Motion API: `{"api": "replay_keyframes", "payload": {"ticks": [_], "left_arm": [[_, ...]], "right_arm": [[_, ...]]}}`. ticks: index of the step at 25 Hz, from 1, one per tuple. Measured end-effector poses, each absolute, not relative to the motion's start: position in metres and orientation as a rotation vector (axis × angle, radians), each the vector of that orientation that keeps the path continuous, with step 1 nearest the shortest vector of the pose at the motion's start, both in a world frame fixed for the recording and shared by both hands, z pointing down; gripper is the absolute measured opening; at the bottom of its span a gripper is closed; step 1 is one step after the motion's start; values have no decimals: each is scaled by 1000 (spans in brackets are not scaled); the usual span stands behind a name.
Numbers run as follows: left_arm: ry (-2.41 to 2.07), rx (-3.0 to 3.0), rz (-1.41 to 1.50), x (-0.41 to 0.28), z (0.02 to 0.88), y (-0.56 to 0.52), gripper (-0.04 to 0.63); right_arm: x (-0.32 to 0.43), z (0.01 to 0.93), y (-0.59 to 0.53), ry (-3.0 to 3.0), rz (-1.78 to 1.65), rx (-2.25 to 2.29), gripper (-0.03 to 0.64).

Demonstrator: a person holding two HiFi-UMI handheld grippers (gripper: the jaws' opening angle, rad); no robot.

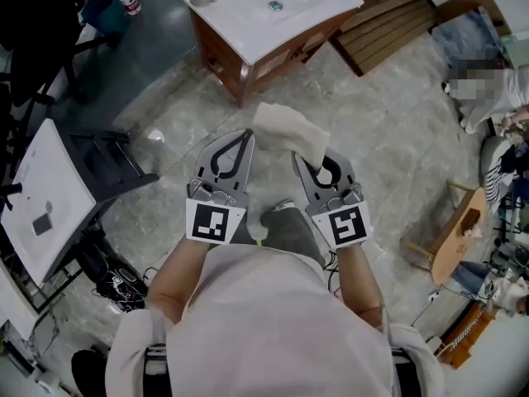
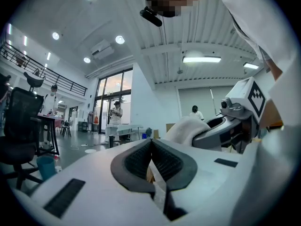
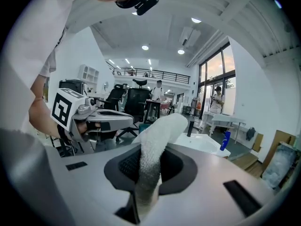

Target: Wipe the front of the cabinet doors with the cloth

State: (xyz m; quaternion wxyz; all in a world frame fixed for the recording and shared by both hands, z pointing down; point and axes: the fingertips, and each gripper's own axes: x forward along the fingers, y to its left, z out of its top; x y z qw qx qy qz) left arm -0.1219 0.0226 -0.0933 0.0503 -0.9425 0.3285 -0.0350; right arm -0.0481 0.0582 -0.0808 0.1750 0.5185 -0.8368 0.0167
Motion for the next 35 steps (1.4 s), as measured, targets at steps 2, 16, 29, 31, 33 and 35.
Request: {"api": "replay_keyframes", "payload": {"ticks": [2, 16, 29, 31, 33, 35], "left_arm": [[1008, -2856, -118, -111, -94, 7, 18], [1398, -2658, -283, -30, -15, -76, 18], [1373, -2678, -324, -26, 193, -93, 18], [1346, -2663, -325, -23, 215, -98, 18], [1341, -2638, -327, -18, 235, -105, 18], [1350, -2625, -311, -12, 254, -111, 18]], "right_arm": [[-39, -81, 40, -2383, 34, 1443, 71], [58, 12, -70, -2452, -61, 1103, 71], [57, 225, -90, -2403, -6, 1044, 71], [56, 248, -95, -2440, 42, 1095, 71], [56, 268, -102, -2483, 95, 1142, 71], [58, 286, -110, -2518, 120, 1168, 71]]}}
